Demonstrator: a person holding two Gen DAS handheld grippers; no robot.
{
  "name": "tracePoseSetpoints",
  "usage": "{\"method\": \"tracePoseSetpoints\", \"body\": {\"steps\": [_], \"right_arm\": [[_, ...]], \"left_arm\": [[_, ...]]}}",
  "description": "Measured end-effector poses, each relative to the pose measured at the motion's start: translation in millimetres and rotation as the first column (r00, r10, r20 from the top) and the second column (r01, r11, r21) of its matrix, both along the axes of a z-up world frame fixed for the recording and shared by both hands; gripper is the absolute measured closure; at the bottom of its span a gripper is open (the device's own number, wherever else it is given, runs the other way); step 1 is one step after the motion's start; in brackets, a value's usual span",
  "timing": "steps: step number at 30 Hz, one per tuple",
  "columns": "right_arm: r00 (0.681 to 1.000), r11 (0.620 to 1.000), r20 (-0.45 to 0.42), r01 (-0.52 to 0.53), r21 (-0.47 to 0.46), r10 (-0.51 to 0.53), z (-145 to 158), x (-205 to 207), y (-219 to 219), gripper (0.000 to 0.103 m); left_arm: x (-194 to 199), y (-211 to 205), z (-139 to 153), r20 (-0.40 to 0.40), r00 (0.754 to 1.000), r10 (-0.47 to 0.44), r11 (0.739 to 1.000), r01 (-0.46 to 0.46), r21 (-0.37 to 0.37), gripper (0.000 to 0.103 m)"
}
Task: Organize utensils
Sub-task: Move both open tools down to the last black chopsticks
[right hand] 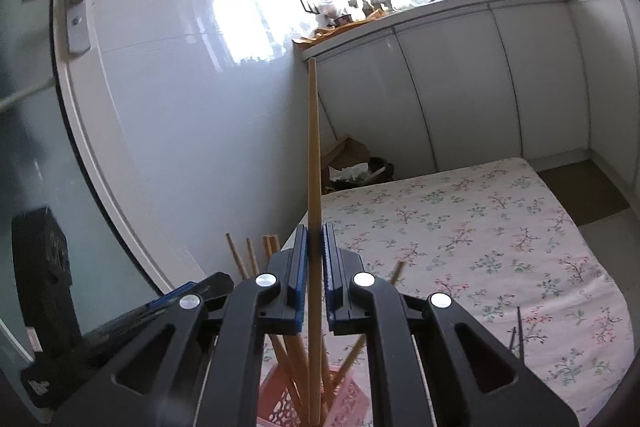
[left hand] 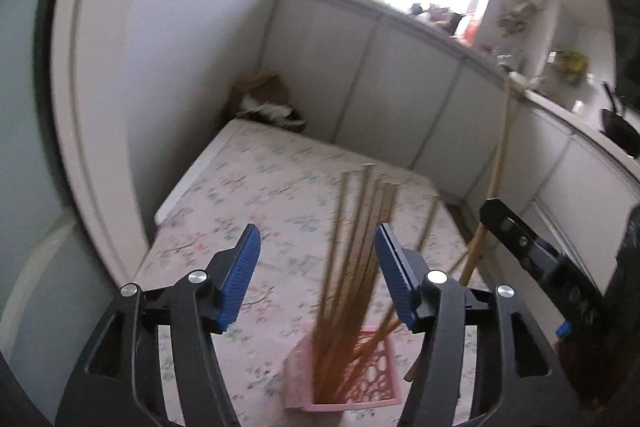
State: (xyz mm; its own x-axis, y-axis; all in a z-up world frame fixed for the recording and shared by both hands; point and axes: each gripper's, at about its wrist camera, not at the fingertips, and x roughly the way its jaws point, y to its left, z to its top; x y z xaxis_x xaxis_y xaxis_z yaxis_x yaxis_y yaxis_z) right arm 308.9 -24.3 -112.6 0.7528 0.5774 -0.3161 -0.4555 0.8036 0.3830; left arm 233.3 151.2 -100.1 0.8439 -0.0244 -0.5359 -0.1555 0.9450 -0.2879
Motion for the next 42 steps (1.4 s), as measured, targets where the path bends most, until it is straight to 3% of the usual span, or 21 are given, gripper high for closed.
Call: {"method": "tracePoseSetpoints", "body": {"steps": [3, 7, 13, 19, 24, 29, 33, 36, 40, 42], "right_arm": [[1.0, 0.999, 0.013, -0.013, -0.037, 0.013, -9, -2, 14, 0.095], [0.999, 0.997, 0.022, -0.022, -0.078, 0.024, -16, -6, 24, 0.095], [0.999, 0.994, -0.016, -0.036, -0.105, 0.035, -20, -7, 20, 0.091], [0.999, 0.998, -0.04, 0.032, -0.055, -0.034, -1, -6, -13, 0.09], [0.987, 0.991, -0.091, 0.126, -0.045, -0.13, 26, 4, -70, 0.089], [0.958, 0.971, -0.166, 0.223, -0.084, -0.235, 34, 18, -129, 0.087], [0.918, 0.947, -0.261, 0.249, -0.201, -0.297, 24, 30, -162, 0.086], [0.848, 0.916, -0.362, 0.307, -0.257, -0.386, 2, 40, -193, 0.085], [0.8, 0.918, -0.452, 0.315, -0.242, -0.394, -17, 46, -221, 0.084], [0.785, 0.913, -0.47, 0.309, -0.267, -0.403, -24, 48, -229, 0.084]], "left_arm": [[2, 6, -1, -0.037, 0.999, 0.02, 1.0, -0.019, 0.02, 0.041], [2, 16, 0, -0.049, 0.998, 0.035, 0.999, -0.036, -0.007, 0.038], [2, 14, 4, -0.052, 0.998, 0.022, 1.0, -0.022, 0.002, 0.038], [0, 5, 12, -0.038, 0.999, -0.001, 1.0, 0.002, 0.017, 0.038], [-6, -19, 28, -0.005, 0.998, -0.064, 0.997, 0.064, 0.033, 0.038], [-17, -78, 47, 0.034, 0.983, -0.18, 0.973, 0.173, 0.15, 0.038], [-18, -125, 44, 0.004, 0.965, -0.261, 0.945, 0.255, 0.203, 0.038], [-9, -165, 24, -0.089, 0.941, -0.325, 0.913, 0.337, 0.231, 0.038], [6, -199, -10, -0.224, 0.9, -0.375, 0.879, 0.422, 0.223, 0.038], [16, -212, -31, -0.3, 0.874, -0.383, 0.866, 0.452, 0.211, 0.044]]}}
